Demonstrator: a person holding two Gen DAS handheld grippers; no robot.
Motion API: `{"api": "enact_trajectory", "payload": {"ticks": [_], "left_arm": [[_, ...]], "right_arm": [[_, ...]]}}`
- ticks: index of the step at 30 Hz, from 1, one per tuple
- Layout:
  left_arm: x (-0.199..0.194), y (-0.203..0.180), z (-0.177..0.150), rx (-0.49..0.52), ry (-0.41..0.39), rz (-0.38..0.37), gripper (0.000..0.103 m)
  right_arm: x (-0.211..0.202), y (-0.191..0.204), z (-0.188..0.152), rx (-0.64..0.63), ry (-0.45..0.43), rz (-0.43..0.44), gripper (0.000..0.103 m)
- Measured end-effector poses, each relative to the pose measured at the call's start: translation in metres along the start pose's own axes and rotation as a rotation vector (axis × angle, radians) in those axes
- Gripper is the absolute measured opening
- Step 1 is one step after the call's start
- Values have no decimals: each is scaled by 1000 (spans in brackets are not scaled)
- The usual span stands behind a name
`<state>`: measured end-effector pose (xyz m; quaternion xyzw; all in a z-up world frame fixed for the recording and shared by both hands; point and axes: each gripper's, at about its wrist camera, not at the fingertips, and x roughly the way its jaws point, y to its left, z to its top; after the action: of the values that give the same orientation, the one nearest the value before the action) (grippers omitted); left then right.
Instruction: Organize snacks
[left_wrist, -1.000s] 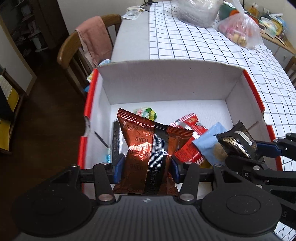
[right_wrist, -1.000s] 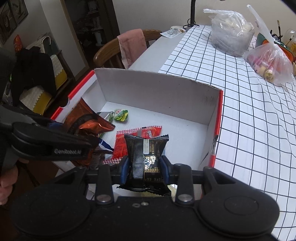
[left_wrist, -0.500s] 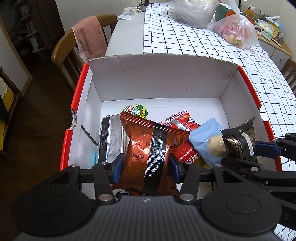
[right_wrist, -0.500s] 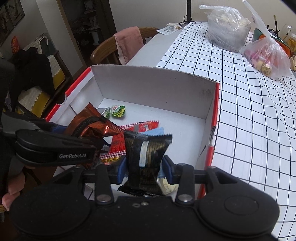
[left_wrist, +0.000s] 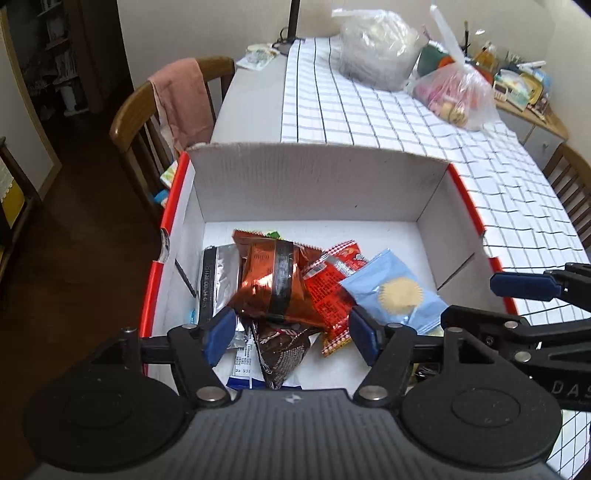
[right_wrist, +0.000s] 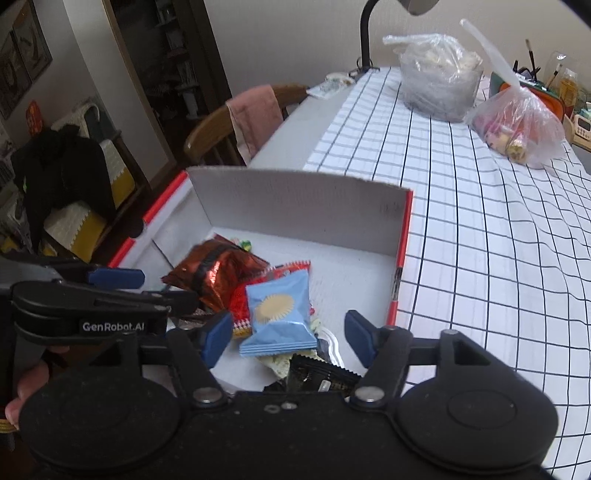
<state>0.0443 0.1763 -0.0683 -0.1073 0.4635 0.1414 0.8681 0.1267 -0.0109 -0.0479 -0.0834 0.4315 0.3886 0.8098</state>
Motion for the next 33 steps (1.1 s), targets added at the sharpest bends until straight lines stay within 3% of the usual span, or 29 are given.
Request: {"api": "enact_trajectory", "payload": {"ticks": [10,15,19,29,33], "left_arm": [[-40,-4,-6,-5,-85,-25,73],[-58,-5,-11,-11,-125,-33,77],[-70,-4,-16,-21,-148,-42,81],[-93,-9,-36,-32,-184,-66,89],[-99,-10,-44,-37,-195,-70,101]], "right_arm": [[-43,0,-4,6,-109,28,90],[-64,-1,-8,15,-164,31,92],[-77,-3,-14,33,-207,30,101],[-94,-1,-37,88,-263,-6,103],[-96,3,-49,107,-273,-30,103]]}}
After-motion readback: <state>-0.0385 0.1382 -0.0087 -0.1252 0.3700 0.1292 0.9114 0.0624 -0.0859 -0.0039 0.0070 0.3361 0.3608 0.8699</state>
